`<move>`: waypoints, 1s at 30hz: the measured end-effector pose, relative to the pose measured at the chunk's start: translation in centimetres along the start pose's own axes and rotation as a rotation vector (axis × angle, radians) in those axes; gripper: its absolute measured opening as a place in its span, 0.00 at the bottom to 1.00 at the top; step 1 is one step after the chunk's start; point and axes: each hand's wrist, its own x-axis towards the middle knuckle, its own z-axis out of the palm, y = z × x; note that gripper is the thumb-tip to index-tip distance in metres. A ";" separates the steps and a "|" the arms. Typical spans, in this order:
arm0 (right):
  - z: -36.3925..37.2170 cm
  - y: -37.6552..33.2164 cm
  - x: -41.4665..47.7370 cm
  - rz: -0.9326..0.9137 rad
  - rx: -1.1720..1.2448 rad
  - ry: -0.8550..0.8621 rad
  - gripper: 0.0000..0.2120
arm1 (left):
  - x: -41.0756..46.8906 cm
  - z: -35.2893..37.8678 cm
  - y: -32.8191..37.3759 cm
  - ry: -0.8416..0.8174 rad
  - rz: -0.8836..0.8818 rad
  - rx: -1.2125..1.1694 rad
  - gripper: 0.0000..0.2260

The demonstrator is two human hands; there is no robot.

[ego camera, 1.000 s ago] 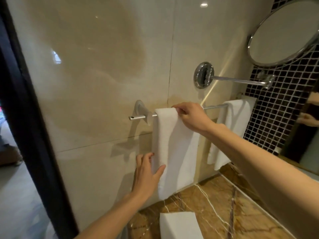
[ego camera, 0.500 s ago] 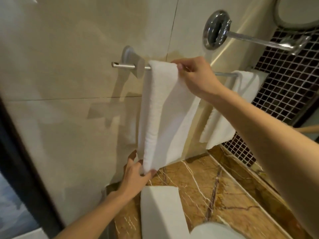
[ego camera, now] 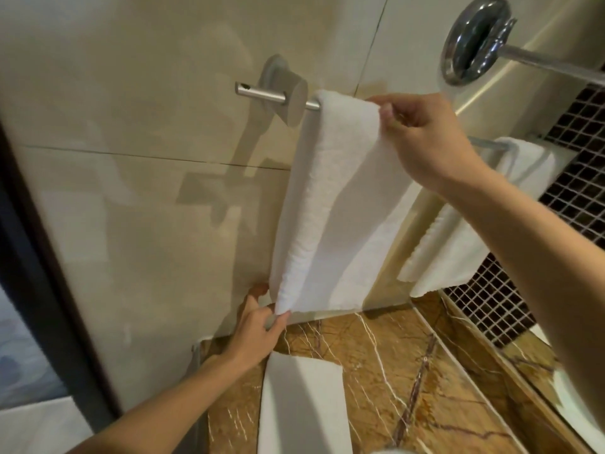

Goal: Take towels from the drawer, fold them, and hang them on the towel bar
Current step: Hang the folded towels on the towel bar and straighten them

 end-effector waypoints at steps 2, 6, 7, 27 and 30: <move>0.0 -0.1 0.0 0.005 0.020 -0.004 0.14 | -0.2 0.0 0.4 0.047 0.027 -0.086 0.06; 0.0 -0.4 -0.2 0.000 0.005 0.007 0.14 | -0.2 0.1 0.8 -0.006 -0.022 -0.162 0.05; 0.0 -0.5 -0.2 -0.002 0.000 0.010 0.14 | -0.3 0.3 0.8 -0.019 -0.054 -0.152 0.11; 0.0 -3.7 0.0 -0.129 -0.261 -0.099 0.16 | -1.4 -0.1 1.5 0.159 -0.110 -0.270 0.18; -0.1 -3.6 0.1 -0.131 -0.234 -0.126 0.15 | -1.8 -0.9 1.8 0.208 -0.131 -0.406 0.07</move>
